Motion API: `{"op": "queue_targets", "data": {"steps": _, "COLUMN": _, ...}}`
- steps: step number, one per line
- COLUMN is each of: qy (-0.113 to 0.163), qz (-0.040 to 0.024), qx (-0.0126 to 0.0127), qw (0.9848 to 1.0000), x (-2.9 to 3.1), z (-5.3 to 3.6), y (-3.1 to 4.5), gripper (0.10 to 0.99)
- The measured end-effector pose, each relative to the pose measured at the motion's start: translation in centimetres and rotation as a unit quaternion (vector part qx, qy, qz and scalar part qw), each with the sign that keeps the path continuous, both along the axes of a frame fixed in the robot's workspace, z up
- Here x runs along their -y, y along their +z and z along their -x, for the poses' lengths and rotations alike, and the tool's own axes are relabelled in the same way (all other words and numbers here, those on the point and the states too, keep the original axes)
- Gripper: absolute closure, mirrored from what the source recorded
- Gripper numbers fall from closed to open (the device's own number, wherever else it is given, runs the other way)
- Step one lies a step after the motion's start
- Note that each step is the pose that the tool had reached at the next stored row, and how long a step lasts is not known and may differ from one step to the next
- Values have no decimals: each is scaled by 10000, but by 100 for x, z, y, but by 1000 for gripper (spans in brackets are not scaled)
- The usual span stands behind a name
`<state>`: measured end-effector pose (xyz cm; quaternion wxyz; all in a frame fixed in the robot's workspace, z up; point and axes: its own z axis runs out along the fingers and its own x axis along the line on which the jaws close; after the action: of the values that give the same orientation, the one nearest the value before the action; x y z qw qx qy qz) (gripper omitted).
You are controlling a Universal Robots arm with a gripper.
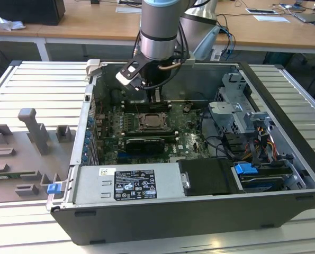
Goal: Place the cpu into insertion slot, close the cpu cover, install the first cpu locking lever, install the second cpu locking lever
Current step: 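Close the cpu cover, then install the first cpu locking lever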
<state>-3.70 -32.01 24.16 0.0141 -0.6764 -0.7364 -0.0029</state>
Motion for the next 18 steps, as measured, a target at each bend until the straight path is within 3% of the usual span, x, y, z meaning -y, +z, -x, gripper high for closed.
{"op": "queue_targets", "data": {"steps": 18, "qy": 0, "qz": 0, "qx": 0, "qw": 10000, "x": 0, "z": 31, "y": 74, "gripper": 980}}
